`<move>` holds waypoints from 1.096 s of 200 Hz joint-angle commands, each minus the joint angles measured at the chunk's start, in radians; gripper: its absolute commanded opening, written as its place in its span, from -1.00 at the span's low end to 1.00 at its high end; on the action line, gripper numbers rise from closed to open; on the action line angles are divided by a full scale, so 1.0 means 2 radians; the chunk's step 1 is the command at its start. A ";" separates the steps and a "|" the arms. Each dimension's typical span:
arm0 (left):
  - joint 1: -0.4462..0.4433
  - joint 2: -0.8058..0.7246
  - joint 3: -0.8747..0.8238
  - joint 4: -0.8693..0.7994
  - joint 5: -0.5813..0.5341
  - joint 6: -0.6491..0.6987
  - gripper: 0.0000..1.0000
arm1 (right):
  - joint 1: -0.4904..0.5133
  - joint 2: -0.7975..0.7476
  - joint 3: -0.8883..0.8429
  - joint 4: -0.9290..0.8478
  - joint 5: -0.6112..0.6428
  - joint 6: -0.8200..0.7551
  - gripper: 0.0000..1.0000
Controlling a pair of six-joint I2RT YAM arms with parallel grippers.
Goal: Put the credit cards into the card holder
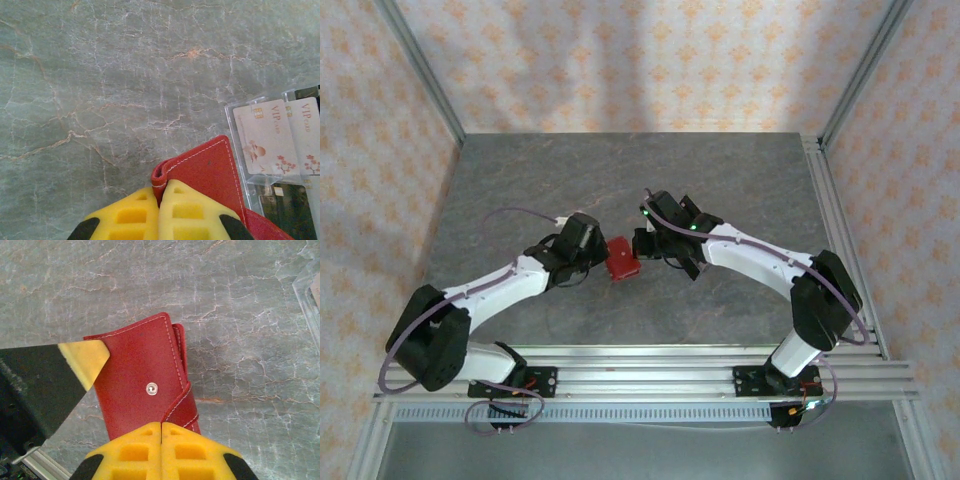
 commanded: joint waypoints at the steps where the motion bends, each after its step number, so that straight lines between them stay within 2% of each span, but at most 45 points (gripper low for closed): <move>1: 0.001 0.012 0.023 -0.029 -0.016 0.021 -0.72 | -0.001 -0.001 -0.009 0.023 -0.010 0.015 -1.00; 34: 0.002 0.014 0.030 -0.049 -0.025 0.035 -0.18 | -0.001 -0.001 -0.015 0.030 -0.014 0.021 -1.00; 73: 0.003 0.010 0.025 -0.054 -0.022 0.036 0.12 | -0.001 -0.001 -0.019 0.037 -0.020 0.026 -1.00; 121: 0.003 0.016 0.031 -0.039 -0.004 0.031 0.22 | -0.001 -0.003 -0.023 0.041 -0.021 0.028 -1.00; 219: -0.001 0.040 0.053 -0.021 0.023 0.026 0.29 | -0.001 -0.016 -0.017 0.049 -0.033 0.039 -1.00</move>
